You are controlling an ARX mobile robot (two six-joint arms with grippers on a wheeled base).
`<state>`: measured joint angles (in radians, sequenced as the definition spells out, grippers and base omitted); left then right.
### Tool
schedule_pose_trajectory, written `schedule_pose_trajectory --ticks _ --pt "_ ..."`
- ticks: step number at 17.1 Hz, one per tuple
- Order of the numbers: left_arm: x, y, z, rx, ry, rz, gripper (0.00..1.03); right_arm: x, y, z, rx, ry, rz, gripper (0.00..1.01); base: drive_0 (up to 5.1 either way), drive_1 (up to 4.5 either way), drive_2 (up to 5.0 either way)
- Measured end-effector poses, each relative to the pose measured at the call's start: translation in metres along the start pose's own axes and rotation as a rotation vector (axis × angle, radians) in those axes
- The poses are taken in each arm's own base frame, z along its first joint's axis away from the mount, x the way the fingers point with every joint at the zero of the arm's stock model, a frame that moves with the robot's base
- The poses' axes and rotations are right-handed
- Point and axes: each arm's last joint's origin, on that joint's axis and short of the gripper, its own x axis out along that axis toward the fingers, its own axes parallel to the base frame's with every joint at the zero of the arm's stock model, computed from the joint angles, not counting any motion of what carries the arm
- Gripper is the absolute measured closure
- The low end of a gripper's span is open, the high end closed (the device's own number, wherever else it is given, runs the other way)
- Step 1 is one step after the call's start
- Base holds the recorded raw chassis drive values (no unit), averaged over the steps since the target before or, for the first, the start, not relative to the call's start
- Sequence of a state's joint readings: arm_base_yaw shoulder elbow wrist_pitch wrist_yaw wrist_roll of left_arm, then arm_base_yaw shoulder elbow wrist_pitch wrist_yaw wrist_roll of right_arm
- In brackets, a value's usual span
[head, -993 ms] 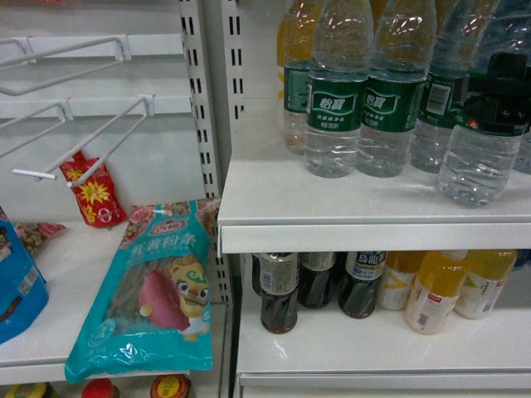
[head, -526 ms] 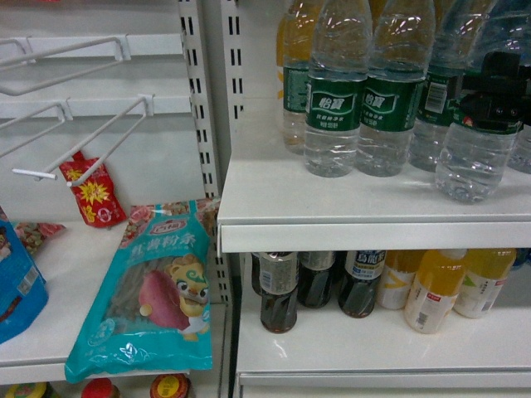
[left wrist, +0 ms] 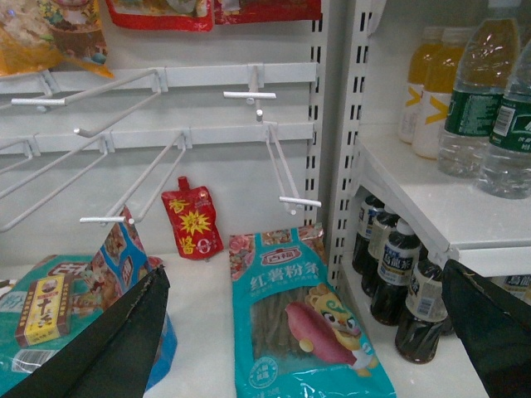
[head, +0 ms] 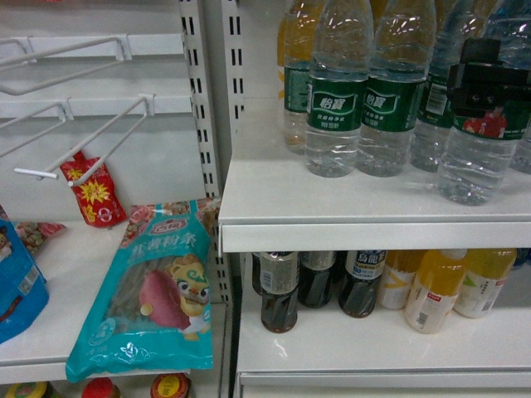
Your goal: Move water from second to third shelf
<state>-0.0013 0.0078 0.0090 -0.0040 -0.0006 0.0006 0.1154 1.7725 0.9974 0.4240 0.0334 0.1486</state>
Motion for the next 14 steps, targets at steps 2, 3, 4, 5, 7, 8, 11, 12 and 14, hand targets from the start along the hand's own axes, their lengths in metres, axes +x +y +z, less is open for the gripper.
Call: schedule_pose_trajectory --ticks 2,3,4,5,7,8,11,12,14 --pt "0.000 0.000 0.000 0.000 0.000 0.000 0.05 0.000 0.000 0.000 0.000 0.001 0.005 0.03 0.0 0.00 0.0" --pt "0.000 0.000 0.000 0.000 0.000 0.000 0.05 0.000 -0.001 0.000 0.001 0.004 0.003 0.03 0.0 0.00 0.0" --pt "0.000 0.000 0.000 0.000 0.000 0.000 0.05 0.000 -0.002 0.000 0.001 0.005 0.002 0.03 0.0 0.00 0.0" --pt "0.000 0.000 0.000 0.000 0.000 0.000 0.05 0.000 -0.002 0.000 0.000 0.008 -0.002 0.03 0.0 0.00 0.0" --pt "0.000 0.000 0.000 0.000 0.000 0.000 0.05 -0.003 -0.002 0.002 -0.013 0.008 -0.006 0.03 0.0 0.00 0.0" --pt "0.000 0.000 0.000 0.000 0.000 0.000 0.05 -0.006 -0.001 0.004 -0.033 -0.001 -0.007 0.03 0.0 0.00 0.0" --pt "0.000 0.000 0.000 0.000 0.000 0.000 0.05 -0.020 -0.001 0.007 -0.096 -0.027 -0.031 0.03 0.0 0.00 0.0" --pt "0.000 0.000 0.000 0.000 0.000 0.000 0.05 -0.022 -0.001 0.008 -0.107 -0.031 -0.029 0.03 0.0 0.00 0.0" --pt "0.000 0.000 0.000 0.000 0.000 0.000 0.05 -0.024 0.000 0.007 -0.119 -0.031 -0.029 0.03 0.0 0.00 0.0"
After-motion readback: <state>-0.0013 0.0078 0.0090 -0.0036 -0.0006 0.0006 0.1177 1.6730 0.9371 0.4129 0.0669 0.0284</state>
